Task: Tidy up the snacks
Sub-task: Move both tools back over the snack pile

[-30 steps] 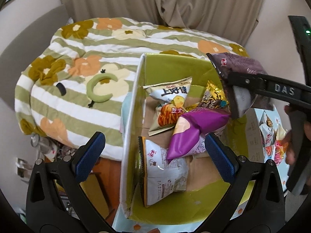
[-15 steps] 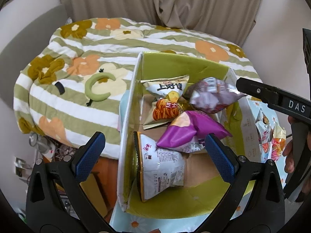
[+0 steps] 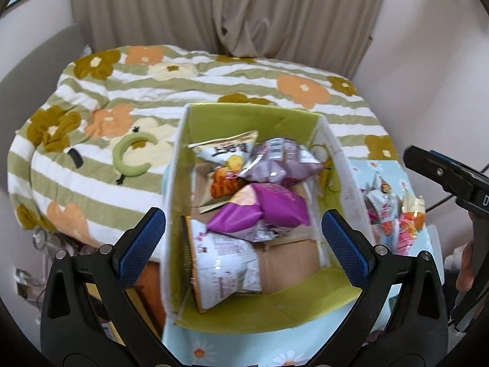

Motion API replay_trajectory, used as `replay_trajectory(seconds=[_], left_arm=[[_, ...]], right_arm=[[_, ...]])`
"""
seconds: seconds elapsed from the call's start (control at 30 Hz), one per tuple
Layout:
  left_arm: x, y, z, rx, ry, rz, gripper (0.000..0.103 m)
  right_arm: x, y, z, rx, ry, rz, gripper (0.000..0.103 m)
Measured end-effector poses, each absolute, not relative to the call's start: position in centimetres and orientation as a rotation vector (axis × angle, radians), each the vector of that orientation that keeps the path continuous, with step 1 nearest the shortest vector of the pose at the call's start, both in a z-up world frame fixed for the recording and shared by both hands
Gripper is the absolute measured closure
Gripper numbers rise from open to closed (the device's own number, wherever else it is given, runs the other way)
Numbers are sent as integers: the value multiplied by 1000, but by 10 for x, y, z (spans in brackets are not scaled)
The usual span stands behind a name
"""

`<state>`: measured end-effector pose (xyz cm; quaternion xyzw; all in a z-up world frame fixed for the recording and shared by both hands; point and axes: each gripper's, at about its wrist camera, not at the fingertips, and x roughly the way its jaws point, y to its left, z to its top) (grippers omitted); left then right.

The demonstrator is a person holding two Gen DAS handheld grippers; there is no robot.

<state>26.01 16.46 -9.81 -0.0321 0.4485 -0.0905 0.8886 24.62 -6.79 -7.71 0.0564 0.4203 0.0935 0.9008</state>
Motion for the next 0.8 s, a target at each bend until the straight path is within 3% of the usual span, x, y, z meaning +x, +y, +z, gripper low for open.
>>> replay_trajectory(seconds=[0.33, 0.8], left_arm=[[224, 104, -83, -34, 898, -264, 1], [157, -19, -110, -27, 937, -264, 1]], right_arm=[[183, -141, -65, 110, 856, 80, 16], [97, -246, -112, 74, 959, 64, 16]])
